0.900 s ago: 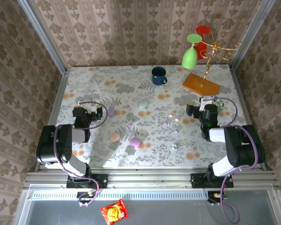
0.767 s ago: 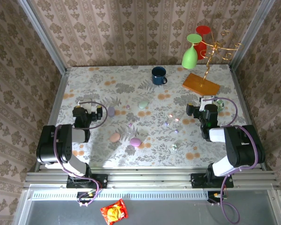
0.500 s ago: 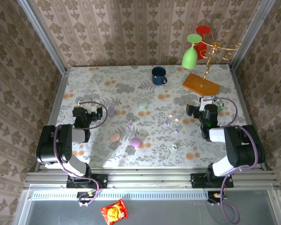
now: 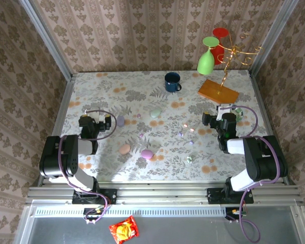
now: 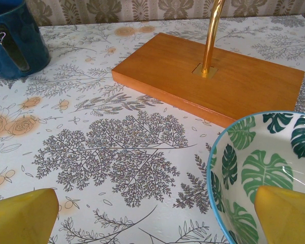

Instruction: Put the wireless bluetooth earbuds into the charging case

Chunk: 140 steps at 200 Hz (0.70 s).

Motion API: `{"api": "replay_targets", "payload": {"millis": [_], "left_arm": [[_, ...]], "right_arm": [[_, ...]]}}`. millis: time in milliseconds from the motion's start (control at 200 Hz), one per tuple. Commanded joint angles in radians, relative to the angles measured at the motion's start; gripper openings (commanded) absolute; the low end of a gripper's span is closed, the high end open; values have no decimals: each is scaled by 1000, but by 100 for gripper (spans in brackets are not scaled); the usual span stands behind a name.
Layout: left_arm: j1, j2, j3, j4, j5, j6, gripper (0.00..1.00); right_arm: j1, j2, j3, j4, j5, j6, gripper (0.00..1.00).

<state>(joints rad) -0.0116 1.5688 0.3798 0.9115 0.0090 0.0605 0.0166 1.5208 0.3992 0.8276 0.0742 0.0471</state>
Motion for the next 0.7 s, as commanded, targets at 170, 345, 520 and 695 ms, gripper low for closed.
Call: {"api": "replay_targets", "payload": {"millis": [170,345,520,695], "left_arm": [[-48,-176,0,-100,-111,27,100],[-141,-331,29,-267,-226,45,100],[-199,-437,75,-432,-183,4,100],[-217,-493,99,-547,-44,-89,100]], "right_arm": [[6,-168,-6,-90,11,-23,100],[43,-351,5,-251,6,-73,100],[132,-486,58,-434,-43,-160,100],[284,-500,134,-595,-161,-272,100]]}}
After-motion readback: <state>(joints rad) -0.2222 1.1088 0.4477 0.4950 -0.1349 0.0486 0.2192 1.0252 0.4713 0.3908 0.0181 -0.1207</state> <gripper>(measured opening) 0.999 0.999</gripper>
